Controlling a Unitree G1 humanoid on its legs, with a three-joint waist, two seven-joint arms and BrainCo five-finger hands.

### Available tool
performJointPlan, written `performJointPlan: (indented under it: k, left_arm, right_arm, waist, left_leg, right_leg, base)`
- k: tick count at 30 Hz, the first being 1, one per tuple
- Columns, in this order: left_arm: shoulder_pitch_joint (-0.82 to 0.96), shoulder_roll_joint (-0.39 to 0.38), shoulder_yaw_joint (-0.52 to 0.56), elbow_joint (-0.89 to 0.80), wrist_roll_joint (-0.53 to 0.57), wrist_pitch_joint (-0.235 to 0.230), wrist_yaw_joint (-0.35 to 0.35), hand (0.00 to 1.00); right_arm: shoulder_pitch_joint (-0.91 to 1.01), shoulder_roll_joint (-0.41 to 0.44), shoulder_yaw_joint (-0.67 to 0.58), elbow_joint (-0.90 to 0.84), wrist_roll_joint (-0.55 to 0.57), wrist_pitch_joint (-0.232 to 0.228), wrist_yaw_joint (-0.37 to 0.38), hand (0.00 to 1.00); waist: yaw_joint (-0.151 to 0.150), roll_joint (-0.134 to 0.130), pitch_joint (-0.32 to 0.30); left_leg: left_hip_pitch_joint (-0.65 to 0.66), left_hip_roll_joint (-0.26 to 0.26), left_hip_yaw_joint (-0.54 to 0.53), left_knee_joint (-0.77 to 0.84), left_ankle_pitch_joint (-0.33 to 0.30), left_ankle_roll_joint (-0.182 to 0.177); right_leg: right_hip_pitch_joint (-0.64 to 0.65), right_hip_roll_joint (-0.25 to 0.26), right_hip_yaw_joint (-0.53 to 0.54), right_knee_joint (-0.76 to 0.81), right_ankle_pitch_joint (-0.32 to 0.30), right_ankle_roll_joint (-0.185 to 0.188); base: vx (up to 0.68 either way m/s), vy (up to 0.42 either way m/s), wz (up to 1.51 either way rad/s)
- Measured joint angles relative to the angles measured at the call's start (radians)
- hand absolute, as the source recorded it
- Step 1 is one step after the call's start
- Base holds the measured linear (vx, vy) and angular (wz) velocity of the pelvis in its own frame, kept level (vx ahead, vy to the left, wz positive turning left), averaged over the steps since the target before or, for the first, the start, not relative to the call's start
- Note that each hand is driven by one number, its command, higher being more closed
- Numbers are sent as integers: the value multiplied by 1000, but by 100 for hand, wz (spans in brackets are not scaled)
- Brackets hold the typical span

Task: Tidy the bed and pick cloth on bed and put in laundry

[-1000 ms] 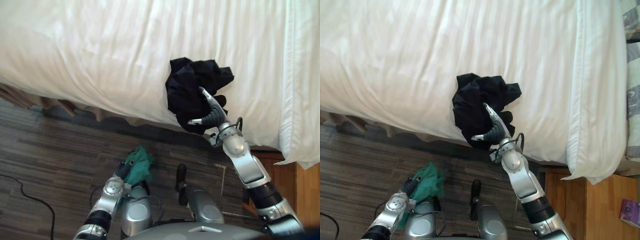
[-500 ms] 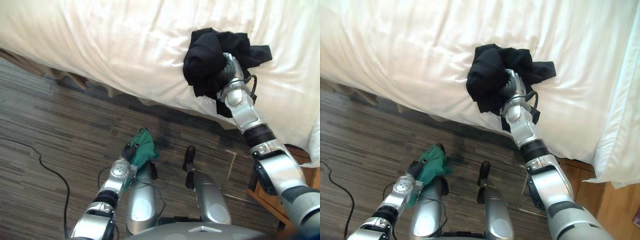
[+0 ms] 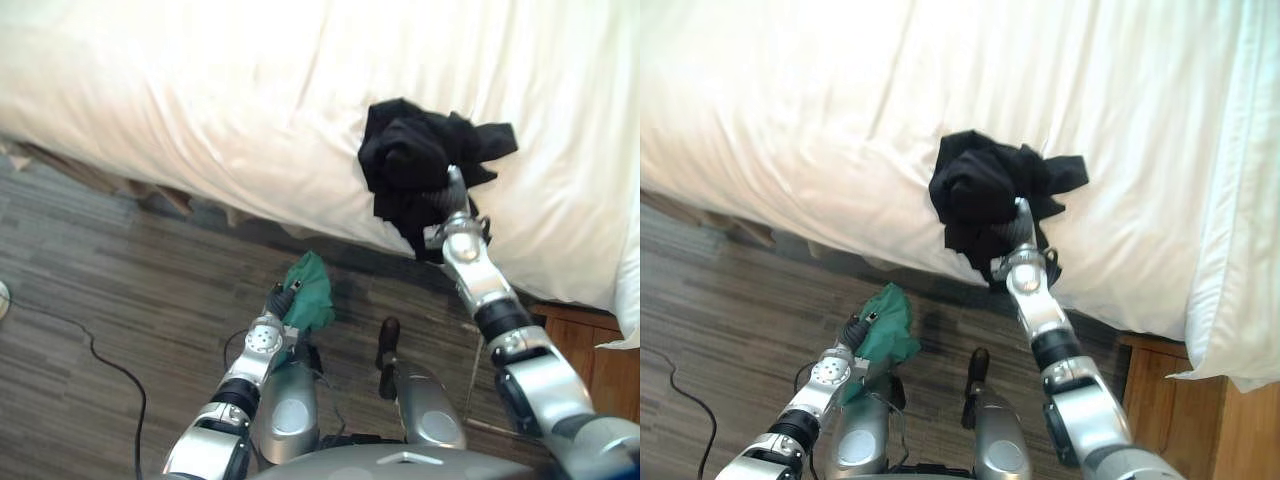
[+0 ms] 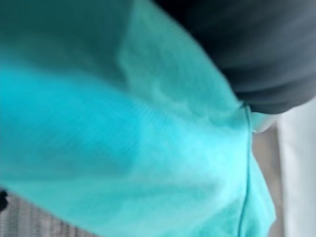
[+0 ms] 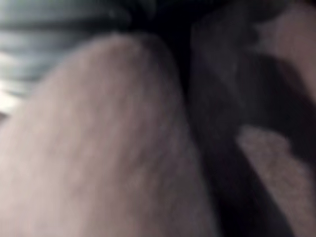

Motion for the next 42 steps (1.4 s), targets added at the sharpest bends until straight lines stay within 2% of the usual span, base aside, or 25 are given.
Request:
performJointPlan:
  k: [3,6,7,11,16,20,23,27,30,33,36,39,42]
  left_arm:
    - [70,-5,-20,9,0,-1,-5,100]
    - [115,-10,-19,25,-1,-11,-12,100]
    - [130,-11,-16,48,-1,-28,-26,100]
    - [163,-7,-10,106,-1,-47,-58,100]
    - [196,-10,-1,157,-3,-48,-98,100]
    - [221,-14,40,179,-11,-40,-110,100]
    - [226,-20,71,187,-38,-14,-119,100]
    - [229,-29,120,200,-43,61,-132,100]
    - [227,-38,182,199,-35,134,-128,100]
    - [231,-45,233,195,-71,151,-85,100]
    - [245,-48,260,195,-172,126,-53,100]
    - [265,-48,263,193,-293,60,-45,100]
    - [295,-51,260,168,-419,-1,-47,100]
  right_arm:
    - [131,41,-3,110,-14,-26,32,100]
    - [240,62,-34,234,-12,-23,62,100]
    - [304,62,-52,291,-12,-19,79,100]
    - [410,61,-87,365,-12,-10,118,100]
    - [449,65,-125,384,-14,-26,146,100]
    - [455,68,-148,400,-15,-25,174,100]
    - [456,68,-169,402,-29,-13,204,100]
    - [456,78,-238,407,-38,38,270,100]
    - [457,87,-274,422,-87,65,316,100]
    - [456,87,-271,433,-100,60,344,100]
    - [450,86,-248,439,-84,36,379,100]
    - [438,86,-198,439,-59,19,436,100]
    - [435,90,-154,440,-8,13,494,100]
  waist:
    - [-13,-1,-67]
    - [-30,9,-119]
    - [-35,15,-141]
    - [-59,22,-156]
    - [-78,18,-164]
    - [-79,13,-186]
    - [-79,13,-188]
    - [-82,12,-202]
    - [-82,-6,-209]
    - [-73,-16,-211]
    - [-54,-15,-210]
    - [-46,-11,-211]
    - [-42,-12,-212]
  left_leg:
    - [89,-9,39,-5,-36,-8]
    - [147,-19,51,-5,-62,-14]
    - [166,-20,63,-6,-72,-17]
    - [220,-20,77,-6,-88,-26]
    - [266,-20,97,-6,-99,-32]
    - [289,-19,102,-6,-103,-36]
    - [302,-20,97,-6,-106,-35]
    - [301,-34,58,-6,-106,-31]
    - [303,-58,-18,-6,-102,-23]
    - [302,-69,-76,-6,-101,-25]
    - [299,-69,-100,-6,-99,-27]
    - [280,-66,-143,-6,-86,-30]
    - [235,-78,-217,-6,-62,-20]
  right_leg:
    - [78,-12,21,-29,-7,9]
    - [136,-24,26,-45,-24,14]
    - [153,-26,28,-50,-29,13]
    - [202,-27,40,-64,-33,17]
    - [248,-27,49,-79,-32,17]
    - [267,-27,58,-82,-32,17]
    - [280,-27,59,-82,-33,17]
    - [285,-38,37,-56,-51,23]
    - [311,-58,-16,-1,-99,25]
    - [340,-61,-49,18,-125,18]
    - [352,-59,-69,29,-141,11]
    - [350,-51,-102,31,-152,5]
    - [351,-52,-188,33,-167,6]
  base:
    - [191,-30,-31]
    - [102,-5,-14]
    - [95,-6,-13]
    - [70,-13,-17]
    - [19,-10,-10]
    - [-4,-8,-7]
    - [-38,-9,-2]
    - [-21,-7,21]
    - [11,-19,70]
    - [3,-37,60]
    - [-26,-55,30]
    - [-14,-75,36]
    - [25,-77,83]
